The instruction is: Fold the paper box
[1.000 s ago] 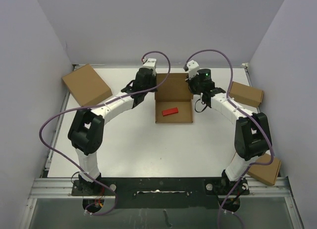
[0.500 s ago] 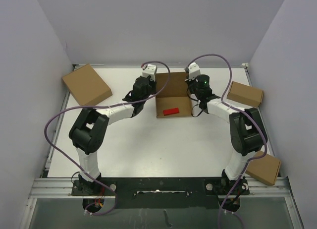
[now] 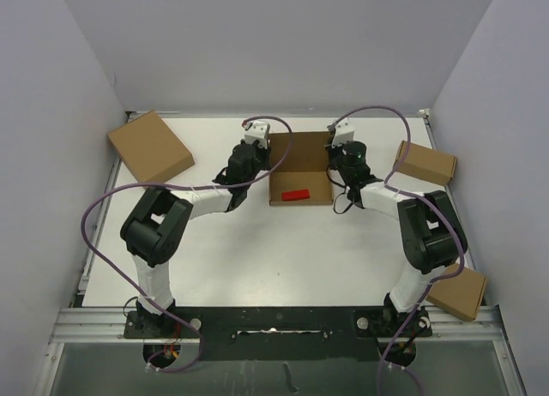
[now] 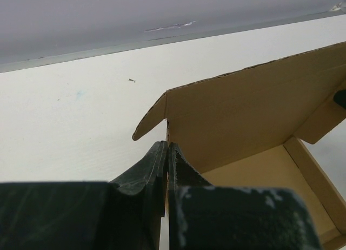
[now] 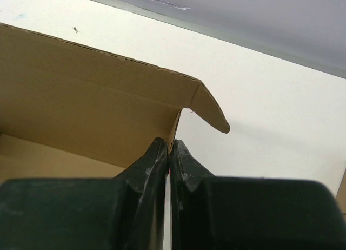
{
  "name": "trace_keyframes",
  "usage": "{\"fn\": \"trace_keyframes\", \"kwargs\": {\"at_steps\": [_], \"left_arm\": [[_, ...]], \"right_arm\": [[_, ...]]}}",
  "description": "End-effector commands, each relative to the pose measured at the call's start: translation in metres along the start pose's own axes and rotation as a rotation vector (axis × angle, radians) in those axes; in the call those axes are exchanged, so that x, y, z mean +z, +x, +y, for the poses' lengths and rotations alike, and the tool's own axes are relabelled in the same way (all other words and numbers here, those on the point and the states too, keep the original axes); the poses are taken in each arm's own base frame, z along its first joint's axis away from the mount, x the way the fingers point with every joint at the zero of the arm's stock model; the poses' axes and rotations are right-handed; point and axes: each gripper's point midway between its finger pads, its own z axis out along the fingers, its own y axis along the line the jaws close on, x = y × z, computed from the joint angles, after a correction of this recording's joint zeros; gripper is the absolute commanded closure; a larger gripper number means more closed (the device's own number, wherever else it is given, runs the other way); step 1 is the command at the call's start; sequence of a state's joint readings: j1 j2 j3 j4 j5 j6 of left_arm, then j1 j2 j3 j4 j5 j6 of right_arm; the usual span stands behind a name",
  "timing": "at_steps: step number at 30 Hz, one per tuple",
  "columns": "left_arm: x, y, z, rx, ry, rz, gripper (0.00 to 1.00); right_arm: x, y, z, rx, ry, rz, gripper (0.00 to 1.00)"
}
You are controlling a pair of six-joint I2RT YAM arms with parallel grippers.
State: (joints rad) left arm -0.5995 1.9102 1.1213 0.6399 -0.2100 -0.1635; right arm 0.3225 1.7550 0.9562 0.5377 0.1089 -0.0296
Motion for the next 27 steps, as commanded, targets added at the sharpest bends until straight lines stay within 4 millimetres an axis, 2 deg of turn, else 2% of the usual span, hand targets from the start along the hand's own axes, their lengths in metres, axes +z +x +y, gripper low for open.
{"fn": "trace_keyframes", "kwargs": {"at_steps": [1,11,27], "left_arm": [[-0.016,-0.02,-0.041,-0.054,0.106,-0.048,1.0],[-0.03,-0.009,-0.047,-0.053,0.09,-0.035,1.0],[-0.051,0.002,-0.051,-0.054,0.106,-0.013,1.0]], "right_arm": [[-0.014,-0.016,0.039,0.062,-0.131,-0.044,1.0],[-0.032,-0.007,0.051,0.031,-0.161,-0.014,1.0],[-0.053,0.002,0.054,0.016,-0.176,0.027,0.97]]}}
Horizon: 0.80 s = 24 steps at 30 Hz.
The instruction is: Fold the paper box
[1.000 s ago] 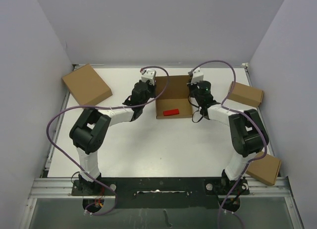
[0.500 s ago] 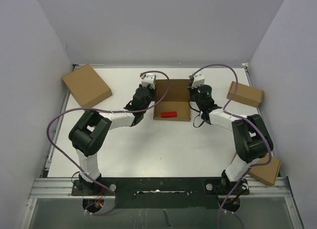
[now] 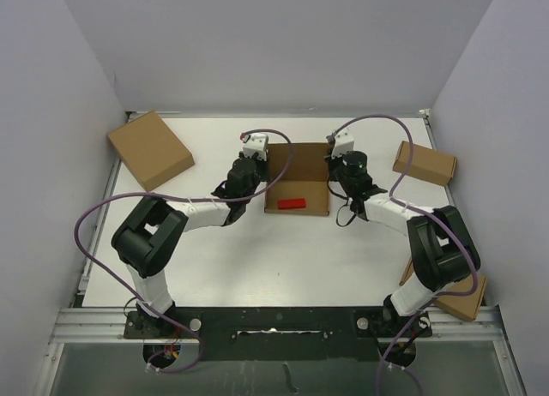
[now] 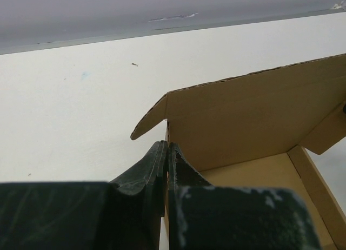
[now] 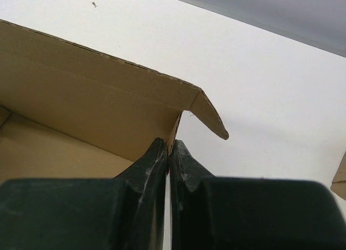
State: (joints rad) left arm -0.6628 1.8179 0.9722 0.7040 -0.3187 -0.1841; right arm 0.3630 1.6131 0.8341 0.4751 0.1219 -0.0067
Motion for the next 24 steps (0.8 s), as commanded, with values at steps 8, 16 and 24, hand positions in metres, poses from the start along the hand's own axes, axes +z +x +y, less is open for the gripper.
{"fn": "trace_keyframes", "kwargs": {"at_steps": [8,16,24], "left_arm": [[-0.027,-0.002,-0.045,-0.035,0.16,0.013,1.0],[-0.034,-0.003,-0.046,-0.029,0.17,0.006,1.0],[-0.04,-0.001,-0.048,-0.027,0.176,0.009,1.0]], "right_arm": [[-0.022,-0.001,0.043,0.005,-0.159,0.009,0.96],[-0.028,0.002,0.049,0.012,-0.173,0.025,0.96],[-0.037,0.007,0.053,0.01,-0.191,0.043,0.94]]}}
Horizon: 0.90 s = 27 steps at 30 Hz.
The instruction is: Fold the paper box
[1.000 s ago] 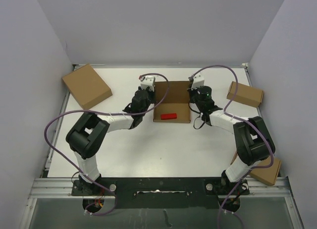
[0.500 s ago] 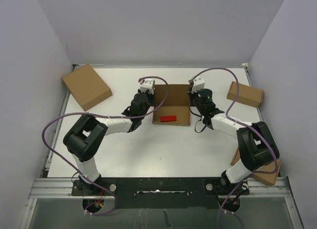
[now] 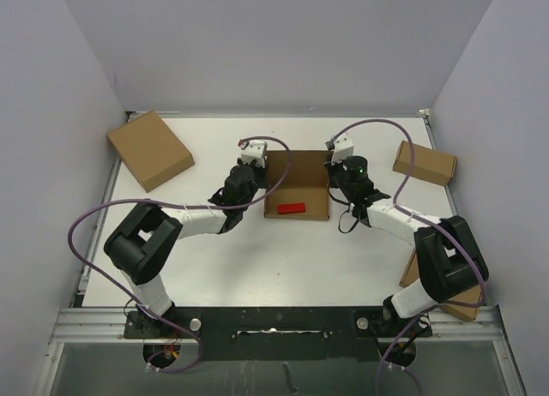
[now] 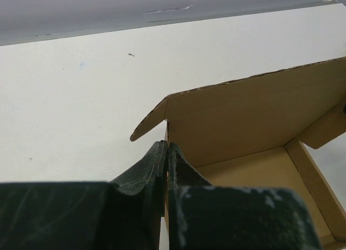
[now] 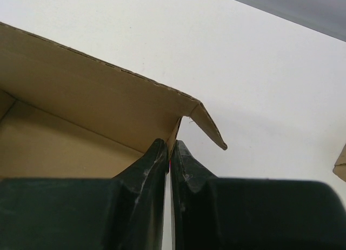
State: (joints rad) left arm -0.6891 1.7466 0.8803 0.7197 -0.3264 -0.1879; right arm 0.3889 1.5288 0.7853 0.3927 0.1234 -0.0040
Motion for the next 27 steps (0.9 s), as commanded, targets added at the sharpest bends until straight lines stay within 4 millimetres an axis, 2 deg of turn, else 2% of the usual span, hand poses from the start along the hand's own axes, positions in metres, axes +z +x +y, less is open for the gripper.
{"fn": "trace_keyframes", "kwargs": {"at_steps": [1,20,27], "left_arm": [[-0.016,-0.005,-0.045,-0.027,0.16,0.004,1.0],[-0.034,0.002,-0.056,-0.053,0.162,0.036,1.0],[-0.035,0.008,-0.058,-0.074,0.149,0.057,1.0]], "right_arm": [[-0.015,-0.001,0.044,0.018,-0.165,0.002,0.94],[-0.033,0.01,0.052,0.052,-0.18,0.079,0.92],[-0.033,0.011,0.06,0.084,-0.174,0.1,0.91]]}}
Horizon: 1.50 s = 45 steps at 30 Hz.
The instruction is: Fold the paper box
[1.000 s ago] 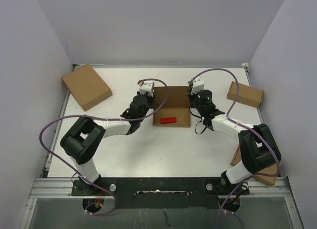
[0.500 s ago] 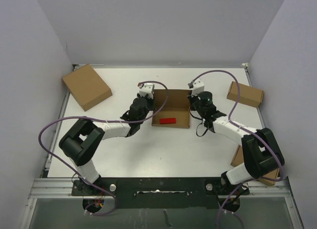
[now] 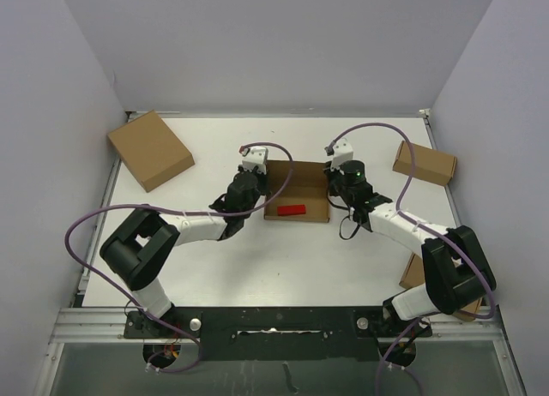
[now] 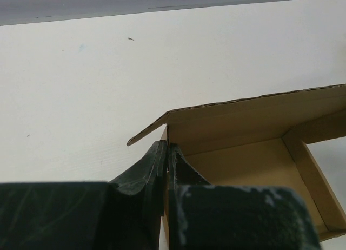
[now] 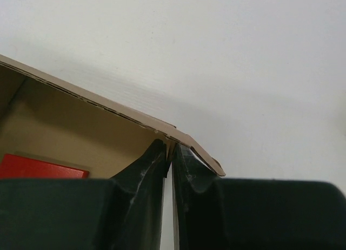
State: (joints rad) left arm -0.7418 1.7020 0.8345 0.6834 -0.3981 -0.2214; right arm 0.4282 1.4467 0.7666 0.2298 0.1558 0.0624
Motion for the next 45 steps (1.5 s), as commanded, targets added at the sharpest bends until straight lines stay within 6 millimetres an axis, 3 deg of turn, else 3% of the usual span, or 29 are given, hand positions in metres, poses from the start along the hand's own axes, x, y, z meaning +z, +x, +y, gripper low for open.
{"fn": "trace_keyframes", "kwargs": {"at_steps": [1,15,18,33,45], "left_arm": [[-0.019,-0.001,-0.05,-0.06,0.177,0.032,1.0],[-0.034,0.001,-0.058,-0.046,0.19,0.021,1.0],[-0.04,0.012,-0.055,-0.037,0.188,0.041,1.0],[-0.049,0.029,-0.058,-0.029,0.202,0.072,1.0],[-0.052,0.029,-0.055,0.015,0.174,0.071,1.0]], "right_arm": [[-0.009,0.0,0.049,0.04,-0.168,0.014,0.9],[-0.019,0.015,0.052,0.045,-0.178,0.054,0.9],[-0.022,0.017,0.053,0.046,-0.184,0.06,0.9],[-0.03,0.033,0.053,0.0,-0.214,0.113,0.9],[-0.043,0.02,0.049,-0.061,-0.244,0.095,0.77]]}}
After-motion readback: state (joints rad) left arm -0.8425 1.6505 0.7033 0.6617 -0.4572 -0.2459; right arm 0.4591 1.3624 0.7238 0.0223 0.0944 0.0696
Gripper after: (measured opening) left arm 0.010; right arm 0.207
